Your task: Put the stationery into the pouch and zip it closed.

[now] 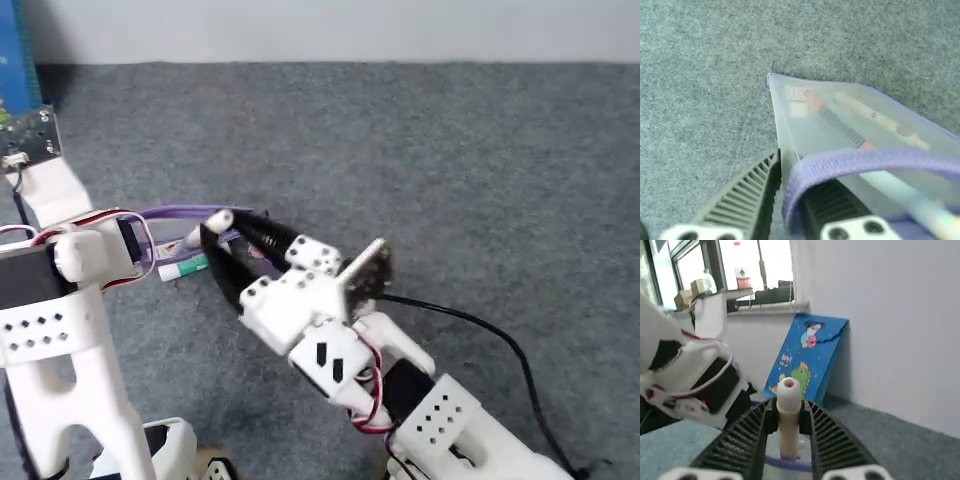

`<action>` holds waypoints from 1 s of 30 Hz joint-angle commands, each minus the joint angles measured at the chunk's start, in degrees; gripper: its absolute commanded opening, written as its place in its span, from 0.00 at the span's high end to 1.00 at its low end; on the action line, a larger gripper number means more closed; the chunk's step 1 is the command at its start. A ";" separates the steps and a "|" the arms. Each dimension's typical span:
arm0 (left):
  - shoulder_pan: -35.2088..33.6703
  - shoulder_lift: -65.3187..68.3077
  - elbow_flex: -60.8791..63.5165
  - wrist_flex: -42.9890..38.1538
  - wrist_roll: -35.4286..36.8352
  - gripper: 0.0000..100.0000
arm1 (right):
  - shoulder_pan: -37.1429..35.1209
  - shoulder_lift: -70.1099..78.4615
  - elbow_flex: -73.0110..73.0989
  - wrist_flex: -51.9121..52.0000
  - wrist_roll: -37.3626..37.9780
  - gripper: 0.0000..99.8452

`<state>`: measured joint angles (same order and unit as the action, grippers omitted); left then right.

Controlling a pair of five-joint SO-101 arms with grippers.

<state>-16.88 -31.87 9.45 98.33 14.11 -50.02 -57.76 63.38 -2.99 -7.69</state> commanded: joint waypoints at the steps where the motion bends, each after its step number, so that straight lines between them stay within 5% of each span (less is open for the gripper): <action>1: -0.44 -0.18 -0.22 -1.23 -0.53 0.99 | -1.45 1.19 -4.13 4.79 1.58 0.94; 8: -0.44 -0.18 -0.22 -1.23 -0.53 0.99 | -1.27 1.01 -8.53 19.47 1.49 0.68; 15: -0.53 -0.18 -0.48 -1.23 -0.53 0.99 | -0.84 -11.74 -12.40 34.77 -2.55 0.68; 22: -10.64 -0.18 -6.11 -1.23 -2.20 0.99 | 7.87 -14.99 -12.48 51.38 -7.38 0.68; 30: -17.32 -0.18 -6.81 -1.23 -2.55 0.99 | 11.30 -7.78 -8.88 53.41 -9.93 0.68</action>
<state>-31.74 -31.69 6.11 98.33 12.09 -39.38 -68.57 54.95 50.20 -16.92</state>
